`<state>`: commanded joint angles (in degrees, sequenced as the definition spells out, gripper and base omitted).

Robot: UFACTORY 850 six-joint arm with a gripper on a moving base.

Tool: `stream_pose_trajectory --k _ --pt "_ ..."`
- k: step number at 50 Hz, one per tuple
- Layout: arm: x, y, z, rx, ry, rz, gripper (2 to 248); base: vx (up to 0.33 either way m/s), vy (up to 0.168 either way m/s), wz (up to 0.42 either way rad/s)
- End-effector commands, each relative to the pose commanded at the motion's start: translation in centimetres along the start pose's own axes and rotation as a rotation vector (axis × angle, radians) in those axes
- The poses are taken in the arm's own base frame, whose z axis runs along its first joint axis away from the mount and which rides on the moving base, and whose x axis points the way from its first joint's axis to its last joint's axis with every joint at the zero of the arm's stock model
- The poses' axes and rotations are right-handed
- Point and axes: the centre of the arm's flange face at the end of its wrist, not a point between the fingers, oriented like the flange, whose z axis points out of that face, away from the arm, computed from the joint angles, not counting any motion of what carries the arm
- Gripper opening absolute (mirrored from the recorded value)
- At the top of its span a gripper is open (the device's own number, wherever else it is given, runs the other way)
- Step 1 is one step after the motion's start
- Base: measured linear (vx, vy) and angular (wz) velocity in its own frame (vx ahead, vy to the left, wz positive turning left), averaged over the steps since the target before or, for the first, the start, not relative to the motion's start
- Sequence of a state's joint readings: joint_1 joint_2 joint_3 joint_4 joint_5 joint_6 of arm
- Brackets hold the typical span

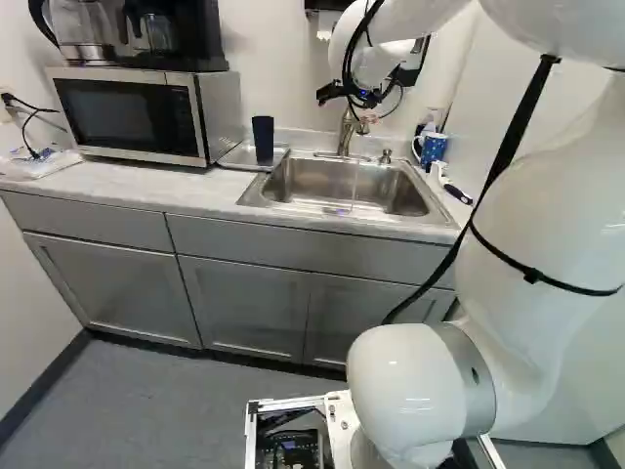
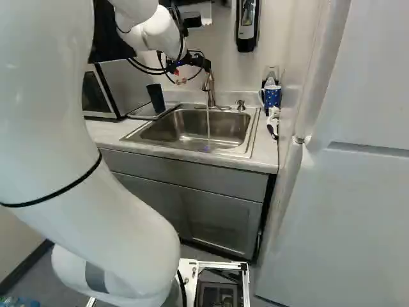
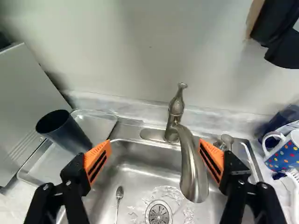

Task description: Rinse the cup and place it in the tray

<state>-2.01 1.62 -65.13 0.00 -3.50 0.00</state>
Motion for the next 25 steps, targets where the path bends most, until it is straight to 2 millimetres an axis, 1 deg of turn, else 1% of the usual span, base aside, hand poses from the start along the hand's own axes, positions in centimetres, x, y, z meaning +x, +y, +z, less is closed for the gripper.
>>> stream_pose_trajectory --k 25 --pt "-3.1 0.5 -4.5 -0.009 -0.069 0.005 247 0.000 0.000 0.000"
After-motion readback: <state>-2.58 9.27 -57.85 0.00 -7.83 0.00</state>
